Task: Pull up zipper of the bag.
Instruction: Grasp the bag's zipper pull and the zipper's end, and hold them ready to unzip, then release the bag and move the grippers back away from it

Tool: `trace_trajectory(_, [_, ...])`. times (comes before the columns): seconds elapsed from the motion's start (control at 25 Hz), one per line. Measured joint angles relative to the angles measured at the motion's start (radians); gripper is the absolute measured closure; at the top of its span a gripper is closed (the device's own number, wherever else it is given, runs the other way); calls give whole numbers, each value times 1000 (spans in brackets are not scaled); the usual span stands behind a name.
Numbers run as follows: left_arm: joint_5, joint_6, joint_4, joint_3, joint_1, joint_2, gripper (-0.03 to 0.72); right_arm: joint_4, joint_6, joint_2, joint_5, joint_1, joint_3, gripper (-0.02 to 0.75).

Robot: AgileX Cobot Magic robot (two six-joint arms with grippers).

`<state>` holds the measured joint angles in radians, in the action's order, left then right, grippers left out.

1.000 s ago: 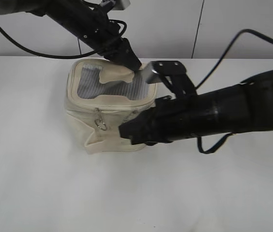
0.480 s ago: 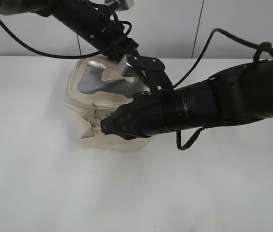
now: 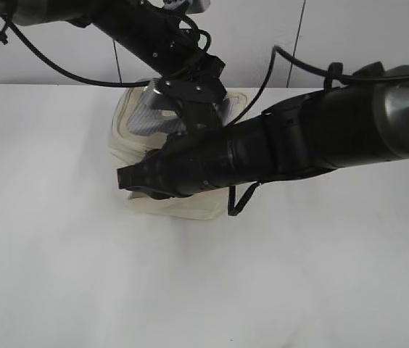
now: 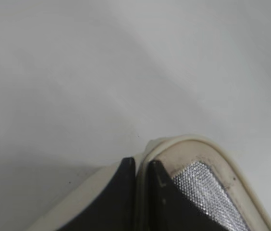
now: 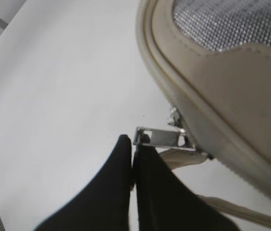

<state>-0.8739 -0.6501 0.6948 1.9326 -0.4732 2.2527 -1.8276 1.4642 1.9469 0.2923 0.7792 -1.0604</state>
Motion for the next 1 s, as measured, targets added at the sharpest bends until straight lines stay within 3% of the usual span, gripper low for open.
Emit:
trace_trajectory(0.16, [-2,0,-2,0,0,-1,641,104,-121,2,-55,15,-15,729])
trace_trajectory(0.28, [-1,8,5,0,2,-1,632,344,-337,-11,-27,-15,-20,716])
trace_trajectory(0.36, [22,20,23,0,6,-1,587,533,-492,-29,45,-43,-23,638])
trace_trajectory(0.44, [66,37,54,0,11,-1,503,723,-633,-59,152,-76,-24,497])
trace_trajectory(0.56, [66,44,79,0,28,-1,396,905,-739,-118,259,-127,-24,358])
trace_trajectory(0.8, [-44,35,102,0,82,-17,354,1123,-900,-244,359,-216,-18,315])
trace_trajectory(1.0, [-124,27,108,-20,107,-124,336,1182,-990,-364,371,-282,94,314])
